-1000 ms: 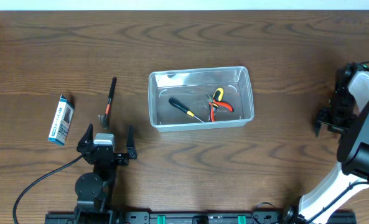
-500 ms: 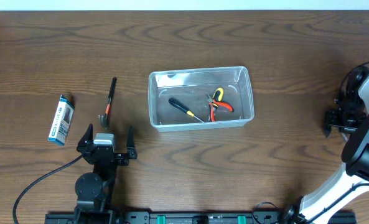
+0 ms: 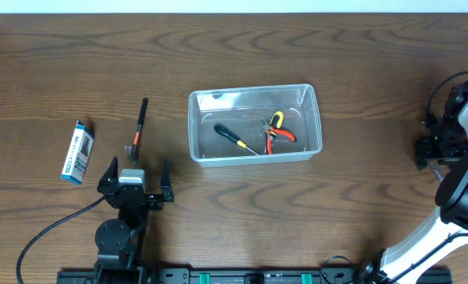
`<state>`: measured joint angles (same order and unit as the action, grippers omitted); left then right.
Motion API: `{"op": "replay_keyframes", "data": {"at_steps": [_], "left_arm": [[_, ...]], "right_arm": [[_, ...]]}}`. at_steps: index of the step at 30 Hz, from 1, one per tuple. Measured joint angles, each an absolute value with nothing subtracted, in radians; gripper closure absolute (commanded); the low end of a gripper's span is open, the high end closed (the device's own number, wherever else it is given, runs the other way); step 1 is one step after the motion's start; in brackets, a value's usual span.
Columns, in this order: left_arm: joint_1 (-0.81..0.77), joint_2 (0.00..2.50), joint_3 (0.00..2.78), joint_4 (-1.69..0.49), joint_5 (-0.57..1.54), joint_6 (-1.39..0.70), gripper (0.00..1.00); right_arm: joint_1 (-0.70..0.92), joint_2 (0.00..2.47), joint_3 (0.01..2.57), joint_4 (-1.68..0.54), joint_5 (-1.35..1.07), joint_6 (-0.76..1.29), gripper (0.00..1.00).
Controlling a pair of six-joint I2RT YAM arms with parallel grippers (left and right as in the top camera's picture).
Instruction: Pack container
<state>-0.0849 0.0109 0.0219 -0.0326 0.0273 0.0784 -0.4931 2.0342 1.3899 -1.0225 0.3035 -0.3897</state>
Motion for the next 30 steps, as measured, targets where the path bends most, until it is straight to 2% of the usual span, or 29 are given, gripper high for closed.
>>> {"op": "replay_keyframes", "data": {"at_steps": [15, 19, 25, 30], "left_arm": [[-0.085, 0.011, 0.022, -0.033, 0.027, 0.078, 0.02], [-0.085, 0.011, 0.022, -0.033, 0.027, 0.078, 0.02], [-0.085, 0.011, 0.022, -0.033, 0.027, 0.078, 0.02], [-0.085, 0.011, 0.022, -0.033, 0.027, 0.078, 0.02]], "right_arm": [[-0.587, 2.06, 1.384, -0.994, 0.199, -0.493, 0.38], [-0.591, 2.062, 1.384, -0.995, 0.186, -0.515, 0.37], [-0.593, 2.072, 1.388, -1.001, 0.146, -0.545, 0.44], [-0.586, 2.083, 1.399, -1.005, 0.104, -0.555, 0.45]]}}
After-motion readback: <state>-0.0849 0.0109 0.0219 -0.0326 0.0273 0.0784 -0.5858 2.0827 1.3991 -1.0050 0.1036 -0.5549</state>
